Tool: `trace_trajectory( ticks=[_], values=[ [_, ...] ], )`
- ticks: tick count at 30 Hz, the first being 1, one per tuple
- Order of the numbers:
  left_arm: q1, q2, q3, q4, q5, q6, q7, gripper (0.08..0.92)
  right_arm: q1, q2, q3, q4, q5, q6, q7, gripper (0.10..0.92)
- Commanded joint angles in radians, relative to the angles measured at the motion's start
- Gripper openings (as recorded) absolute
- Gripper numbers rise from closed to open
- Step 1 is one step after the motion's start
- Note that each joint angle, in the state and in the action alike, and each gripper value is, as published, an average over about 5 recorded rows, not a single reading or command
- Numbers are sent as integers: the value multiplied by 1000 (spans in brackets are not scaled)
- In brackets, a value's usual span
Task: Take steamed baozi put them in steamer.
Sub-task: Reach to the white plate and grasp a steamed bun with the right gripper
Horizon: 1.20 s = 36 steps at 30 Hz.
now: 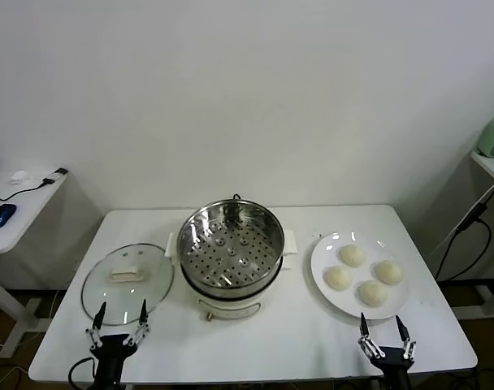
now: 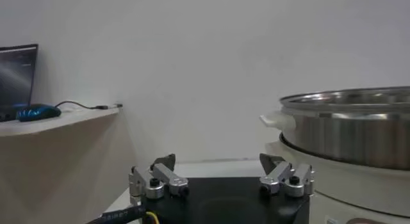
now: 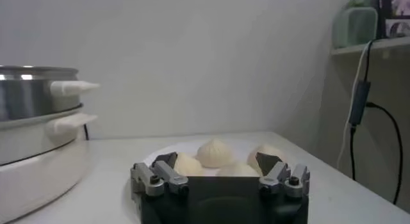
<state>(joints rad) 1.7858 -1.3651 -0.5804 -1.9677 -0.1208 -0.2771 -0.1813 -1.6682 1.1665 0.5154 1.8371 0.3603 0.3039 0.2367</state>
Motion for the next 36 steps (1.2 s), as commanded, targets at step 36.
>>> trace_trajectory(
  ticks=[36],
  values=[
    [5, -2, -8, 36, -4, -7, -2, 823, 1538, -449, -878, -848, -495, -487, -1370, 823]
  ],
)
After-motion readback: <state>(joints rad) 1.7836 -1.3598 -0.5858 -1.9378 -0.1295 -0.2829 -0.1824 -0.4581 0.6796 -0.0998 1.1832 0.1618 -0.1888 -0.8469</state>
